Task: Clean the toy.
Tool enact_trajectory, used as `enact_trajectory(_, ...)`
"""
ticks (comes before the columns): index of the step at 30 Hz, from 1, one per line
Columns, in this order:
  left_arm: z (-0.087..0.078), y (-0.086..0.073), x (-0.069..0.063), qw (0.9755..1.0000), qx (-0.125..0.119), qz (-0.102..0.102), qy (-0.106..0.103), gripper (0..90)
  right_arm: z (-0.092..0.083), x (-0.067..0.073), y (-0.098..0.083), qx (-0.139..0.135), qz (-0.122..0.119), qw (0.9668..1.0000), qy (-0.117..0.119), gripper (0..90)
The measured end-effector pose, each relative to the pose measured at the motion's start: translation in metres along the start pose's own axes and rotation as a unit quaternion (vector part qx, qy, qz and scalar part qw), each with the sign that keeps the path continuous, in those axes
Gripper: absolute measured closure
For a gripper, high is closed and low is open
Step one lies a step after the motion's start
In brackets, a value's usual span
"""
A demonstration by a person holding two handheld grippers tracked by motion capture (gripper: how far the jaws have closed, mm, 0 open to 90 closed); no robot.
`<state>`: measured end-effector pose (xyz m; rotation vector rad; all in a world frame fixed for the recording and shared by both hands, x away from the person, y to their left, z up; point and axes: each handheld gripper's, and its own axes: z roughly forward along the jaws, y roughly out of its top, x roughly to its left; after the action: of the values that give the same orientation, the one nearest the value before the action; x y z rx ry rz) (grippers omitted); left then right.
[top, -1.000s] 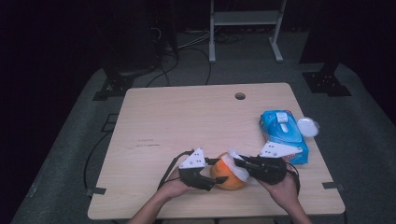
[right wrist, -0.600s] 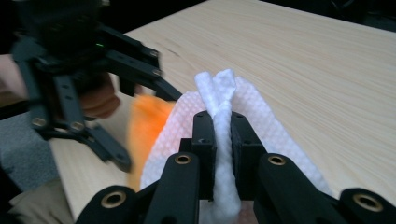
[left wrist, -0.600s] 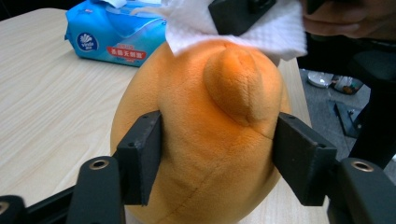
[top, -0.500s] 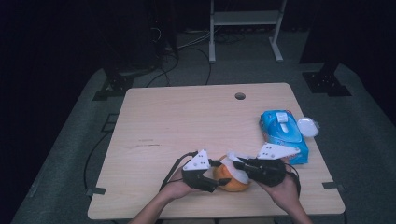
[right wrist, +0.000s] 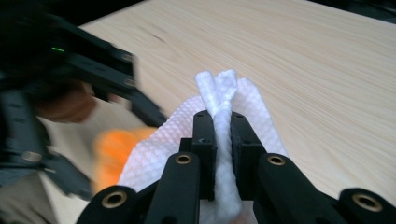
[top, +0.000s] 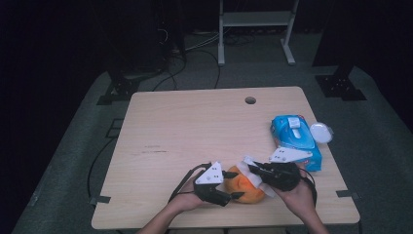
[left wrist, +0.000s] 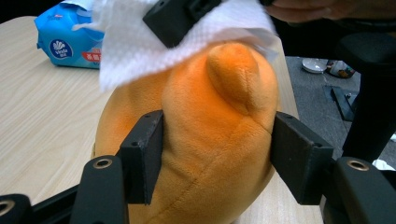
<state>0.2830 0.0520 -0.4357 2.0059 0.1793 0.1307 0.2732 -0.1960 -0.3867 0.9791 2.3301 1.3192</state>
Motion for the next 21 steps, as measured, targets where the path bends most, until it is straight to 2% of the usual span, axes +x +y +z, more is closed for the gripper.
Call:
enact_trajectory(3, -0.001, -0.002, 0.002, 1.0000, -0.001, -0.005, -0.002, 37.9, -0.005, -0.011, -0.003, 0.011, 0.011, 0.9998, -0.016, 81.9)
enact_trajectory(5, -0.002, -0.001, 0.002, 1.0000, 0.001, -0.003, -0.003, 37.3, -0.006, -0.013, -0.005, 0.010, 0.020, 0.9997, -0.011, 82.0)
enact_trajectory(7, -0.002, 0.003, 0.001, 1.0000, 0.002, -0.006, -0.001, 32.7, -0.003, -0.009, -0.006, 0.010, 0.016, 0.9998, -0.008, 82.0)
enact_trajectory(9, -0.001, 0.010, -0.002, 0.9999, 0.002, -0.012, 0.009, 22.0, 0.001, -0.003, -0.004, 0.006, 0.010, 0.9999, -0.006, 81.9)
enact_trajectory(10, -0.001, 0.013, -0.005, 0.9999, -0.002, -0.007, 0.013, 19.7, 0.002, 0.001, -0.003, 0.002, 0.008, 1.0000, 0.000, 82.0)
enact_trajectory(12, -0.001, 0.014, -0.008, 0.9997, 0.003, 0.012, 0.020, 20.8, 0.005, 0.007, 0.000, -0.005, -0.003, 0.9999, 0.010, 81.9)
enact_trajectory(13, -0.001, 0.013, -0.007, 0.9997, 0.002, 0.015, 0.021, 23.5, 0.005, 0.010, 0.001, -0.006, -0.009, 0.9999, 0.011, 81.9)
enact_trajectory(15, -0.004, 0.009, -0.003, 0.9998, -0.002, 0.004, 0.020, 31.5, 0.004, 0.010, 0.001, -0.012, -0.009, 0.9998, 0.011, 81.9)
enact_trajectory(17, -0.009, 0.007, 0.004, 0.9995, -0.004, -0.008, 0.029, 36.1, 0.000, 0.008, 0.001, -0.025, -0.005, 0.9997, 0.008, 81.9)
enact_trajectory(19, -0.015, 0.004, 0.013, 0.9990, -0.008, -0.028, 0.032, 37.4, -0.004, 0.006, 0.001, -0.030, -0.005, 0.9995, 0.009, 81.8)
enact_trajectory(21, -0.021, 0.000, 0.022, 0.9977, -0.016, -0.052, 0.040, 38.3, -0.005, 0.007, 0.002, -0.038, 0.003, 0.9991, 0.019, 81.7)
